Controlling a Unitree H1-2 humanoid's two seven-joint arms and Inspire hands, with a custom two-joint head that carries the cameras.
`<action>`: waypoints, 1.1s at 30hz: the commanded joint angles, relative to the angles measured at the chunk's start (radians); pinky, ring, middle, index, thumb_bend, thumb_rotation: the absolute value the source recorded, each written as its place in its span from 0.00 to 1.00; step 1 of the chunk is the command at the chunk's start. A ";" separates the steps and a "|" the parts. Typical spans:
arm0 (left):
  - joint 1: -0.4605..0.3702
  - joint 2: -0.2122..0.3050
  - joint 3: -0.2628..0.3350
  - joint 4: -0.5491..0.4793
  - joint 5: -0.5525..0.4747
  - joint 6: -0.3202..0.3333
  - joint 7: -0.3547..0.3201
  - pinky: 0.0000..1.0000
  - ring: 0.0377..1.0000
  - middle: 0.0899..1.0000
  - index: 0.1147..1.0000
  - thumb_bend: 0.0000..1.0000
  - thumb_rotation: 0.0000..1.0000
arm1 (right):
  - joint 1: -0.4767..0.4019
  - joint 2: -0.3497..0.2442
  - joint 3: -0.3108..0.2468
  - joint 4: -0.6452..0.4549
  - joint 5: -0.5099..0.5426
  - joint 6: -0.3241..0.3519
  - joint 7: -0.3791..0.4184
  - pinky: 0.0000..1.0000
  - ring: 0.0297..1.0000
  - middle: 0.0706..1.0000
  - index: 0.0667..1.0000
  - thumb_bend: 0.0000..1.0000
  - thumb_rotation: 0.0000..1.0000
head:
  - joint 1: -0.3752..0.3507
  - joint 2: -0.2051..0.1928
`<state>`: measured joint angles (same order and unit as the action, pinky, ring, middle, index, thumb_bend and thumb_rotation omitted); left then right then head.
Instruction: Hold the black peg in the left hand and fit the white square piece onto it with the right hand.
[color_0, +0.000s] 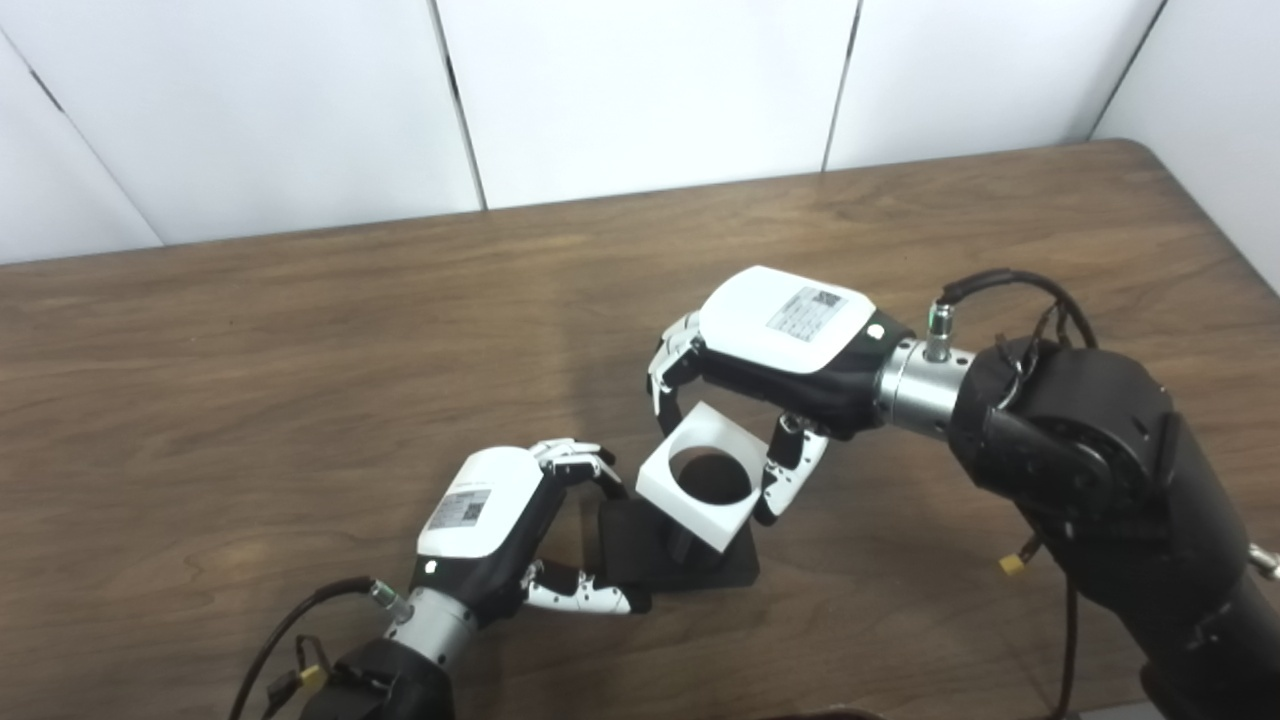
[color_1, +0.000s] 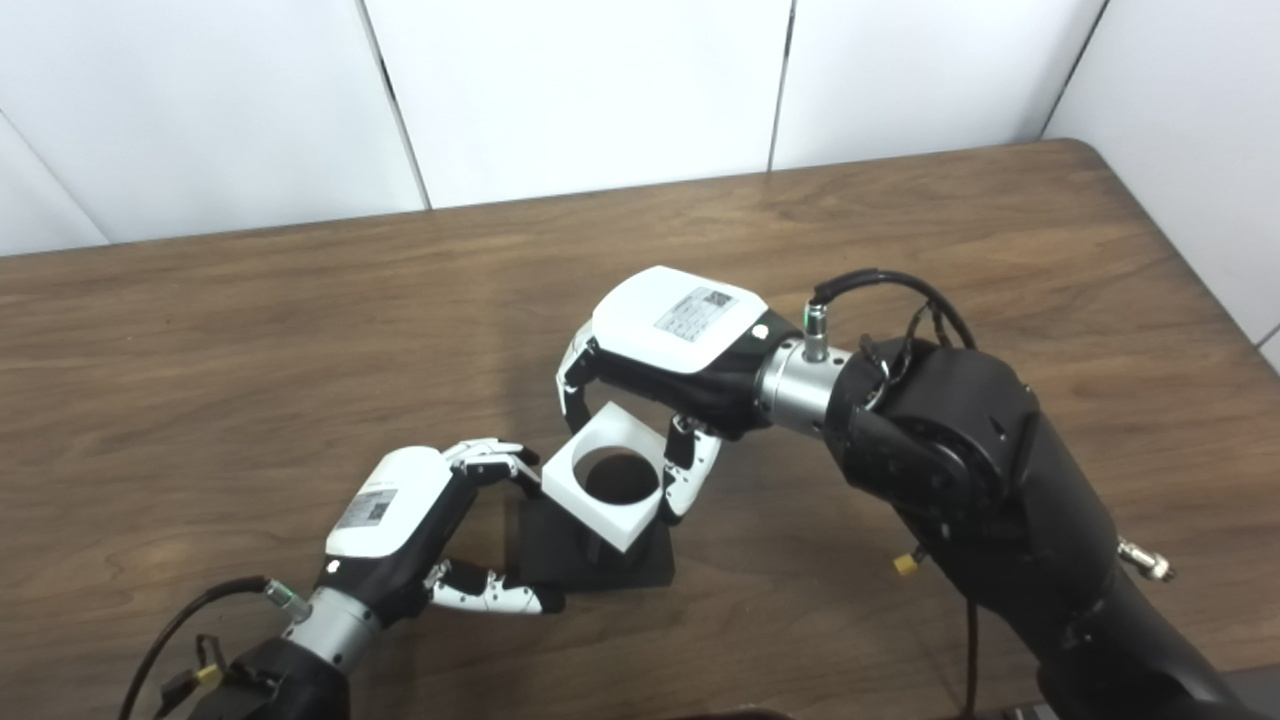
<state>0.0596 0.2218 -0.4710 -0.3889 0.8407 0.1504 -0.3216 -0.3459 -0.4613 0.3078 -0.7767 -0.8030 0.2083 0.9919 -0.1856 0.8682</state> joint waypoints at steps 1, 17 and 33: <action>0.023 0.003 -0.019 0.019 -0.024 0.025 -0.072 0.71 0.84 0.78 0.42 0.51 0.06 | 0.006 -0.004 0.005 -0.009 -0.008 -0.007 0.019 0.78 0.82 0.72 0.45 0.52 0.13 | -0.002 0.001; 0.021 0.004 -0.015 0.020 -0.030 0.021 -0.065 0.70 0.83 0.77 0.42 0.51 0.06 | 0.008 -0.019 0.007 -0.016 -0.002 -0.006 0.056 0.78 0.82 0.73 0.45 0.52 0.13 | -0.011 0.015; 0.019 0.007 -0.010 0.014 -0.036 0.028 -0.071 0.70 0.84 0.78 0.42 0.51 0.06 | 0.014 -0.025 -0.008 -0.014 0.008 -0.015 0.061 0.77 0.82 0.72 0.45 0.52 0.13 | -0.021 0.018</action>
<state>0.0583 0.2215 -0.4676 -0.3940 0.8216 0.1500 -0.3271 -0.3089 -0.4714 0.3161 -0.7726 -0.7991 0.2049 1.0579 -0.2071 0.8851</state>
